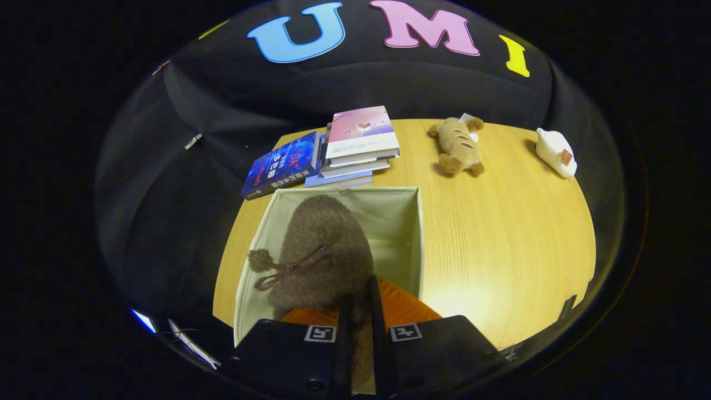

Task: Open the storage box then place both shoes into the box .Put the left shoe in first, then the right shoe, with the right side of both shoes facing outward in a uniform manner.

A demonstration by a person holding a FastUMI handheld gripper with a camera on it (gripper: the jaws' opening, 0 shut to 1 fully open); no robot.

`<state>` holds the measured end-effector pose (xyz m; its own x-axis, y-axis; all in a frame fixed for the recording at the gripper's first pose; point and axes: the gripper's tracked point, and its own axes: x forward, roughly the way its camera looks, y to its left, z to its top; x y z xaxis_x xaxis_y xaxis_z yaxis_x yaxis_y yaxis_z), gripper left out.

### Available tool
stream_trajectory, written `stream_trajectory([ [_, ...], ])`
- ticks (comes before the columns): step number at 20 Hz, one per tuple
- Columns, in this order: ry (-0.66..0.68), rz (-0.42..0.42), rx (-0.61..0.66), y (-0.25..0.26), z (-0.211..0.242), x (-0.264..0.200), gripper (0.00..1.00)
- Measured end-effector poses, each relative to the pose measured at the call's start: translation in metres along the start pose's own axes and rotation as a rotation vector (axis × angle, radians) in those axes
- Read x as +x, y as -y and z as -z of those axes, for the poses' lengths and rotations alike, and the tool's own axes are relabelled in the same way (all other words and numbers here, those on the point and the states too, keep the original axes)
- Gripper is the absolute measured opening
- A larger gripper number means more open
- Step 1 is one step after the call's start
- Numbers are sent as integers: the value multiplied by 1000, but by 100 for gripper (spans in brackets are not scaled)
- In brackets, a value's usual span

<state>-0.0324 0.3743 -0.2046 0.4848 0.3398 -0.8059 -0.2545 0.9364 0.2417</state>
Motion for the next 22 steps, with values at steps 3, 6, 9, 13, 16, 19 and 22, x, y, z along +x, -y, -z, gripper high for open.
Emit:
stream_trajectory([
  [3, 7, -46, 0, -6, 2, -7, 52],
  [6, 40, -89, -35, -4, -4, -29, 89],
  [9, 125, -108, -59, 11, -17, -58, 99],
  [13, 285, -106, -114, 47, -49, -105, 99],
  [16, 398, -118, -128, 77, -76, -144, 99],
  [19, 508, -109, -148, 117, -105, -176, 99],
  [22, 586, -74, -175, 163, -125, -200, 99],
])
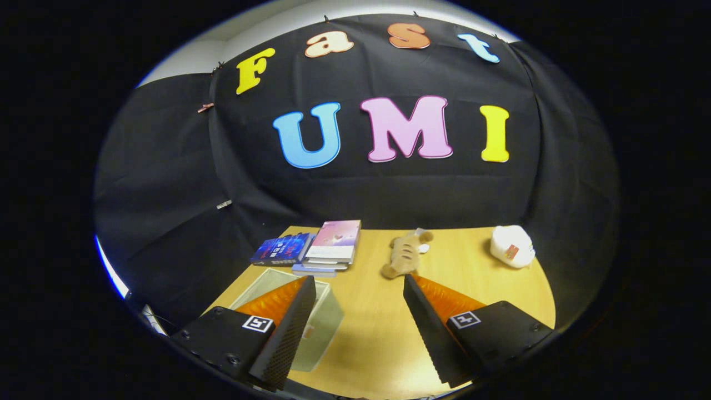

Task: Open the storage box then place both shoes into the box .Put the left shoe in first, then the right shoe, with the right side of both shoes facing outward in a uniform manner.

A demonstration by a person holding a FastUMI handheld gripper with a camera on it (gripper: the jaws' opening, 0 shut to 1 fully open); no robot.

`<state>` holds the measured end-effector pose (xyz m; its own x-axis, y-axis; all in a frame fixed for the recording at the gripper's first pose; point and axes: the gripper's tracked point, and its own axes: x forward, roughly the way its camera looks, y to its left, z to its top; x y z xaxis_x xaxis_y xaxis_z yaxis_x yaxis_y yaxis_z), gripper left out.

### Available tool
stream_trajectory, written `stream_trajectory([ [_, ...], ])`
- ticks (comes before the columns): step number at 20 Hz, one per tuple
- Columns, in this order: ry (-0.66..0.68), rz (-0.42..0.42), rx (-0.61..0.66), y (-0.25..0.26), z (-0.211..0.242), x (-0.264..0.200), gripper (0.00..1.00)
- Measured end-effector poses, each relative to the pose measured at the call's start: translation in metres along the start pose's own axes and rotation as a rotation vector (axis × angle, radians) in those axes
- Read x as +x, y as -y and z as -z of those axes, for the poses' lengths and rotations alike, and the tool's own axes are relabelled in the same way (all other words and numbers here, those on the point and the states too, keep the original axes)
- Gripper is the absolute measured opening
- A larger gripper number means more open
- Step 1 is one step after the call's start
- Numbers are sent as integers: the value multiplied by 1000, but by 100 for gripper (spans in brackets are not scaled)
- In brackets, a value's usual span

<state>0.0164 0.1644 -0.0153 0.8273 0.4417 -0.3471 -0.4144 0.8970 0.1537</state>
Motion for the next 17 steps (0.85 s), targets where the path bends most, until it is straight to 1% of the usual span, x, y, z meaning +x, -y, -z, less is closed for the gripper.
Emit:
stream_trajectory([
  [2, 40, 30, -16, 32, -10, -8, 99],
  [5, 119, 98, -56, 86, -24, -20, 99],
  [7, 154, 121, -90, 117, -23, -28, 99],
  [9, 161, 118, -112, 138, -18, -31, 98],
  [13, 186, 122, -114, 176, -11, -34, 99],
  [17, 158, 120, -83, 190, 5, -24, 99],
])
